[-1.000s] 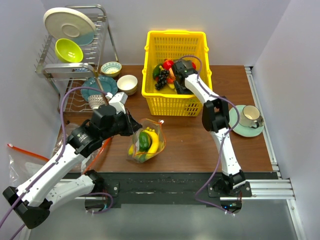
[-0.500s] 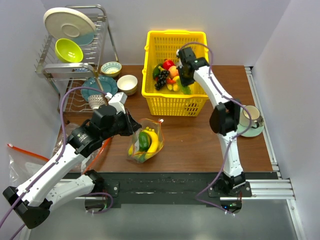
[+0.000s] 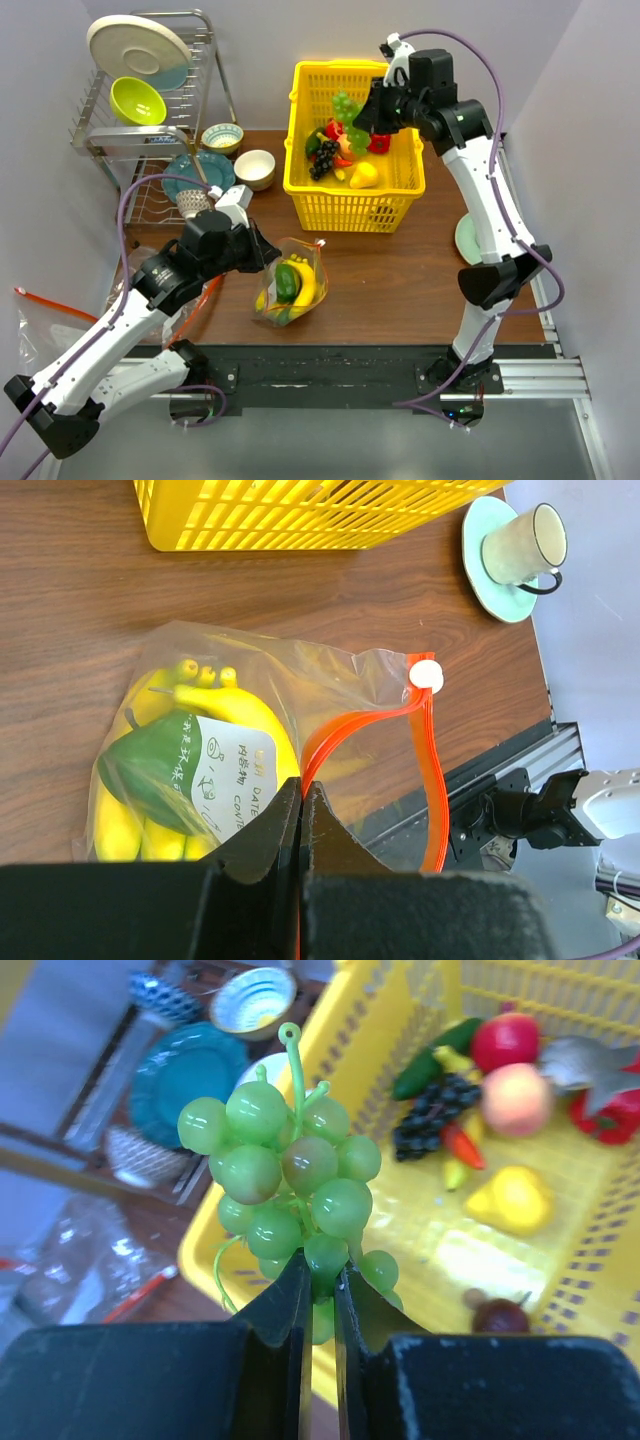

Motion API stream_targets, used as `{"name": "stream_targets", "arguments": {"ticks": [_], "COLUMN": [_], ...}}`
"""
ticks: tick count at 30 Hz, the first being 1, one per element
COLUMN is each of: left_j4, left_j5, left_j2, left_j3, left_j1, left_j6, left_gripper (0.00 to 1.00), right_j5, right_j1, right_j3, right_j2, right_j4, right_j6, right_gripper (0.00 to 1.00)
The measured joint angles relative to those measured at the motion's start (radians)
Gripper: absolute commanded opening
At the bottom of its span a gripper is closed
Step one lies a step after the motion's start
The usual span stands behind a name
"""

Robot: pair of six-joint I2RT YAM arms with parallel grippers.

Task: Place the food in the zip-top bag and seal the zipper
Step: Pick up the fake fruit from the bin, then place the fake fruit in the zipper food storage bag.

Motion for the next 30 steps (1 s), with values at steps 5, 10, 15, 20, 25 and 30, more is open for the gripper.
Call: {"name": "stream_targets", "arguments": {"ticks": [5,10,15,20,25,30], "left_j4": [0.000,-0.002,-0.004,-0.006,-0.006,-0.007], "left_j5": [-0.002,-0.002,-0.002,-0.002,0.000,0.004], "left_j2": [0.000,0.012,0.024,0.028,0.035,0.041], "left_j3": [0.000,0.013,0.021,0.029,0.038,0.053], "left_j1": [0.000,0.000,0.000,0.000,0.000,0.000], "left_j6": [0.000,0.000,0.000,0.000,0.000,0.000], "left_gripper": [0.00,0.00,0.00,0.00,0.00,0.00], "right_j5": [-0.203,-0.447,-0.577,-0.608,-0.607,-0.579], "right_j1": [0.000,0.011,0.095,0.266,0.333,0.330], "right_j3": [-0.172,-0.518,-0.742,-0.808,-0.962,-1.069], "right_j2": [-0.105,-0.294,-0.433,-0.494,-0.582,-0.596], "right_j4": [0.060,0.272,0.452,0.528,0.598,0.622], "right_j6": [0.073,0.211,0.324,0.333,0.330,0.315], "right_gripper": [0.02,0.03,0.06,0.06,0.05,0.02]}}
